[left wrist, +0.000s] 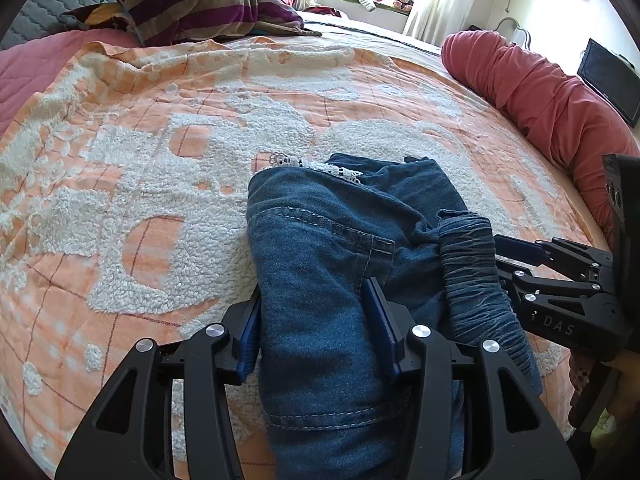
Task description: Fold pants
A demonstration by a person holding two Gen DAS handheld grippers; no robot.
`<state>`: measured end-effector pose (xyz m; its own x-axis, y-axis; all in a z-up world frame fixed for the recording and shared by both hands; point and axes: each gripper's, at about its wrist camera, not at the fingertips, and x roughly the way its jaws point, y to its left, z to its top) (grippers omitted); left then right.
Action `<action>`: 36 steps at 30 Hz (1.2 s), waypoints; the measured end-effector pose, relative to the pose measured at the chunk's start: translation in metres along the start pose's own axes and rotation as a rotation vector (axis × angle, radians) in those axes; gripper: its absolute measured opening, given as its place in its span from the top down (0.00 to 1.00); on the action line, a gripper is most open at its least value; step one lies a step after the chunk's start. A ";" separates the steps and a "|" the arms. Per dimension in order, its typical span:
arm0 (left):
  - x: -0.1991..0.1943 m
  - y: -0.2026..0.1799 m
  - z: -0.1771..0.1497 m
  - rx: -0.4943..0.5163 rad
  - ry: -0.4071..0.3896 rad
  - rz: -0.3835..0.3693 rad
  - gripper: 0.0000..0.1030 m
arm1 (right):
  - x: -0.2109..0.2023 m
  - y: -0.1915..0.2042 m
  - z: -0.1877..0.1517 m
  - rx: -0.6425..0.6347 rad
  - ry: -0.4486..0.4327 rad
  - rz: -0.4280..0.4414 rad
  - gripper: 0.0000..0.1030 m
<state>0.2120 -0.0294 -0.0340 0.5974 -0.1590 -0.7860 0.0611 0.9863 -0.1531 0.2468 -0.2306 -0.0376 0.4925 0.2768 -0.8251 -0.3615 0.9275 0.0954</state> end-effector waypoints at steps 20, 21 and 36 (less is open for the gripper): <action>-0.014 0.001 -0.004 -0.022 -0.004 -0.008 0.21 | -0.034 -0.014 -0.004 0.071 -0.098 0.012 0.17; -0.016 0.001 -0.004 -0.022 -0.007 -0.008 0.18 | -0.036 -0.014 -0.004 0.074 -0.105 0.013 0.16; -0.034 0.012 -0.002 -0.049 -0.031 0.020 0.04 | -0.055 -0.015 -0.003 0.048 -0.180 -0.042 0.09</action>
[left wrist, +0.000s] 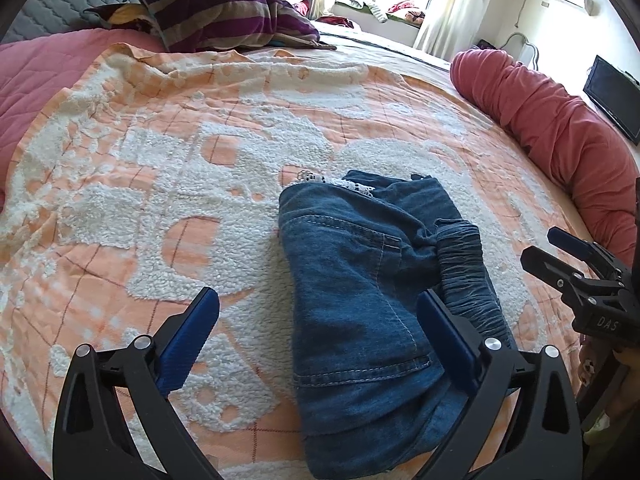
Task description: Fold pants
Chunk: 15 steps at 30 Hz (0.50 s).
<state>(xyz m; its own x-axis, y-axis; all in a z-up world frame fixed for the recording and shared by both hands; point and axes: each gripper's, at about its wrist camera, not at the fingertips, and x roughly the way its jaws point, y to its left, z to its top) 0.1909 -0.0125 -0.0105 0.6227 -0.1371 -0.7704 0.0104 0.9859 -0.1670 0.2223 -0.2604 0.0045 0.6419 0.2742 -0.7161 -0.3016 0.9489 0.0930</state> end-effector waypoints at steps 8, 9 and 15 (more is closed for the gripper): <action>-0.012 0.002 0.000 0.006 -0.022 0.030 0.04 | -0.015 -0.005 0.003 0.021 -0.055 0.013 0.09; -0.014 0.002 0.000 0.007 -0.028 0.031 0.04 | -0.017 -0.005 0.003 0.021 -0.060 0.014 0.09; -0.025 -0.002 0.001 0.023 -0.056 0.040 0.04 | -0.027 -0.005 0.005 0.017 -0.093 0.009 0.09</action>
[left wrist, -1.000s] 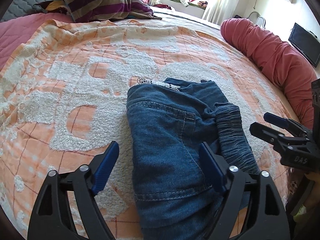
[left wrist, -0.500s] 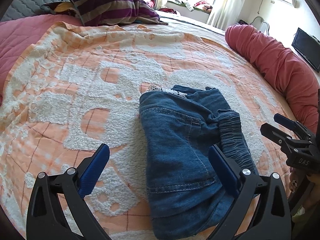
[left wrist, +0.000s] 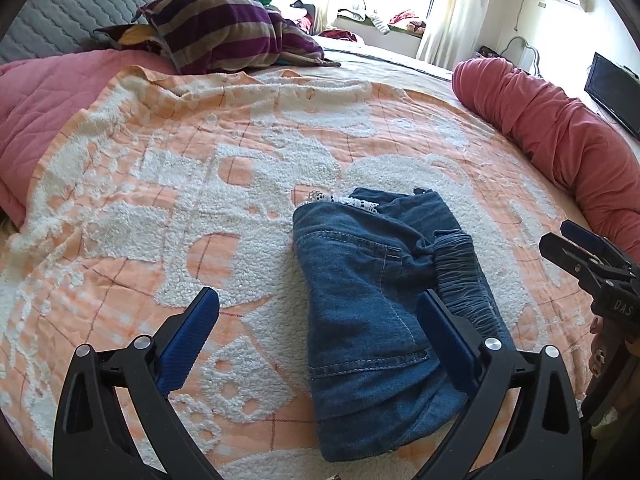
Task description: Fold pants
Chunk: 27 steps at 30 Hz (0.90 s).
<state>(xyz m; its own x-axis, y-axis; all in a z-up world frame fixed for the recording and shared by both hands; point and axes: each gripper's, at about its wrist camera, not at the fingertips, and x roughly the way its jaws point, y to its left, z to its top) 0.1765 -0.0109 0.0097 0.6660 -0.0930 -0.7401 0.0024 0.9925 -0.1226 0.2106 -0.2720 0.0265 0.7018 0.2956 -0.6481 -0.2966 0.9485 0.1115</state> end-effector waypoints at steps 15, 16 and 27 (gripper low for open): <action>-0.060 -0.022 -0.006 0.060 -0.143 0.008 0.04 | -0.054 0.014 0.000 -0.044 -0.165 0.000 0.09; -0.062 -0.022 -0.006 0.062 -0.149 0.007 0.04 | -0.059 0.015 -0.002 -0.042 -0.177 0.003 0.09; -0.091 -0.026 -0.044 0.074 -0.173 -0.005 0.04 | -0.096 0.029 -0.031 -0.072 -0.238 -0.017 0.09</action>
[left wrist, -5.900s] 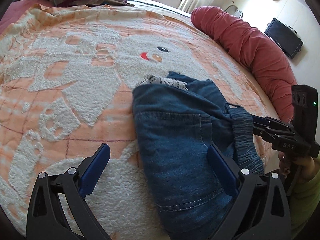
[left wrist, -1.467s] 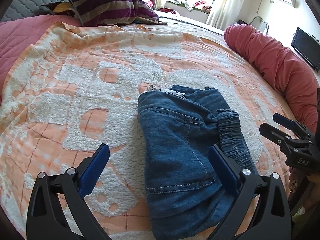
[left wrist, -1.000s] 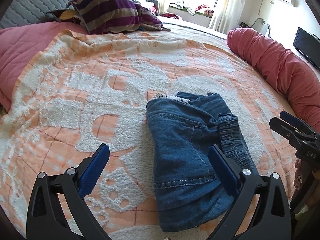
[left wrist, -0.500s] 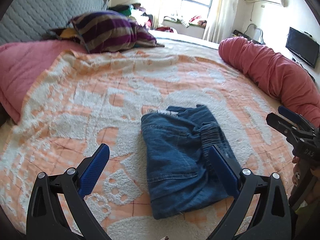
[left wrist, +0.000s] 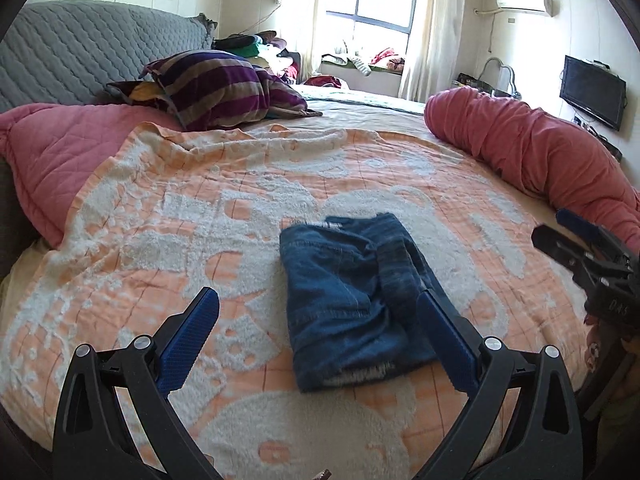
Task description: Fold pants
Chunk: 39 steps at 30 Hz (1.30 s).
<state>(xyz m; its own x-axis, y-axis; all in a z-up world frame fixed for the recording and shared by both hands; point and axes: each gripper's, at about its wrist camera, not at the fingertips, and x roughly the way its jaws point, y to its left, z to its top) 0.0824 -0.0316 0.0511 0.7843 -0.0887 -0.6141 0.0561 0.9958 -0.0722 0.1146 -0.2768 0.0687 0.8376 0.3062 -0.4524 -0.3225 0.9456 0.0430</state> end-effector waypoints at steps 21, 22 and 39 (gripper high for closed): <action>-0.021 0.001 -0.053 -0.005 0.071 -0.019 0.04 | -0.038 0.027 -0.055 0.000 0.082 0.023 0.09; -0.021 0.002 -0.057 -0.006 0.080 -0.018 0.04 | -0.039 0.028 -0.059 0.003 0.099 0.029 0.09; 0.002 0.010 -0.092 -0.051 0.191 -0.052 0.04 | -0.020 0.025 -0.092 0.044 0.236 -0.027 0.09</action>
<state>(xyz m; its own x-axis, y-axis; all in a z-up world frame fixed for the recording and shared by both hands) 0.0280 -0.0236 -0.0235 0.6491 -0.1474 -0.7463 0.0582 0.9878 -0.1444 0.0489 -0.2698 -0.0035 0.7175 0.2515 -0.6496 -0.2773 0.9586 0.0649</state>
